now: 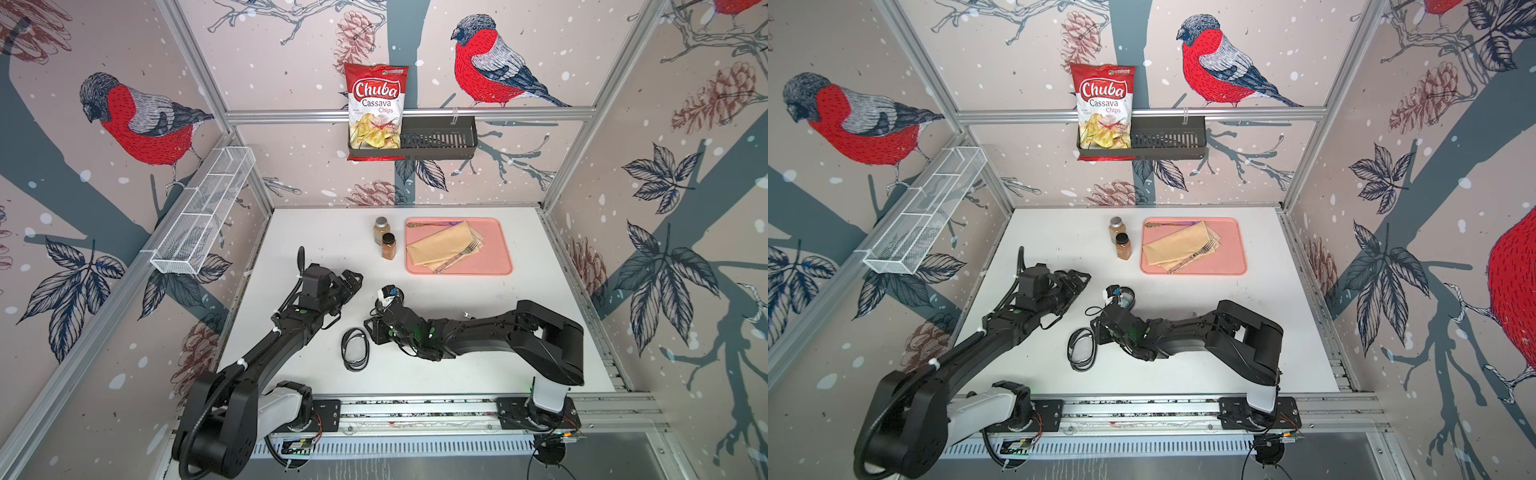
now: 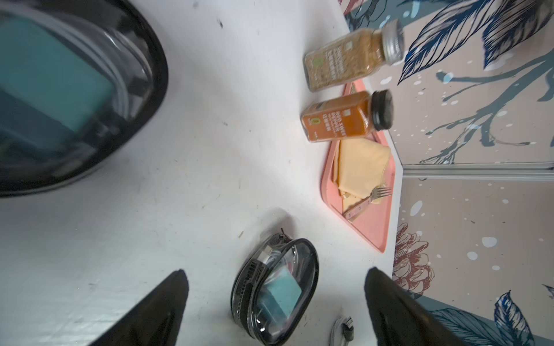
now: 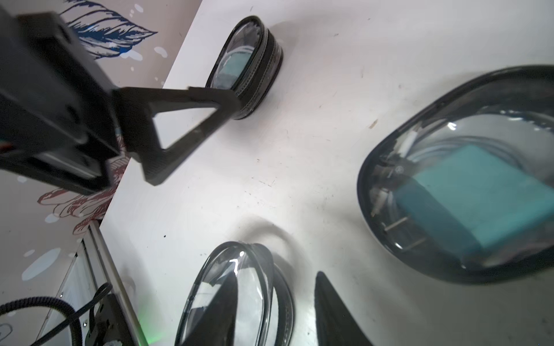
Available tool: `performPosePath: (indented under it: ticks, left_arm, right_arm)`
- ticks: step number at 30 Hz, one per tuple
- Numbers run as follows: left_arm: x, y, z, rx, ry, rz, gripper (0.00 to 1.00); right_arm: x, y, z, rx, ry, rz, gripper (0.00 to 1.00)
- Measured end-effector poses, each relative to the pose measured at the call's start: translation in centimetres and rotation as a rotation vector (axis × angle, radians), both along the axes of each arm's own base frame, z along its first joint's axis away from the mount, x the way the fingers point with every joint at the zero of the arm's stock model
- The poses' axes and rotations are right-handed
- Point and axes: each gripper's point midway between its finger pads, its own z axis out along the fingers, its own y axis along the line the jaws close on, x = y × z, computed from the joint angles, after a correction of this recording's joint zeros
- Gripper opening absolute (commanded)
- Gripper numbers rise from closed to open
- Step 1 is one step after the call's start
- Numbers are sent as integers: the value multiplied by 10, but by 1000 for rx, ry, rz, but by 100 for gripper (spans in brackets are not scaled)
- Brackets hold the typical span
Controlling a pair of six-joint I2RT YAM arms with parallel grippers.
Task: Pack away charging kits
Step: Adjust the storage bag at the center of the board.
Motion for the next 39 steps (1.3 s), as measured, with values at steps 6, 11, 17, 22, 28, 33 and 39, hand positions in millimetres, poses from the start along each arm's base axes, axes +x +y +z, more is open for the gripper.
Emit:
performPosePath:
  ticks: [6, 11, 17, 22, 28, 33, 39]
  left_arm:
    - [-26, 51, 46, 93, -108, 153, 96]
    - [-56, 83, 66, 189, -142, 274, 97]
    - [-75, 93, 59, 255, -94, 286, 98]
    - [-77, 87, 53, 306, -55, 208, 88]
    - [-82, 59, 29, 259, -33, 40, 77]
    - [-85, 35, 12, 282, 21, -73, 75]
    - [-95, -2, 16, 353, 33, -192, 74]
  right_arm:
    - [-7, 23, 27, 8, -77, -18, 71]
    - [-4, 52, 21, -37, -108, 3, 75]
    - [-4, 61, -1, -120, -87, 17, 76]
    - [-12, 26, 6, -146, -92, 4, 79]
    - [-12, -36, 20, -138, -106, -107, 90]
    - [10, -100, 31, -108, -101, -281, 100]
    - [32, -153, 31, -89, -95, -427, 99]
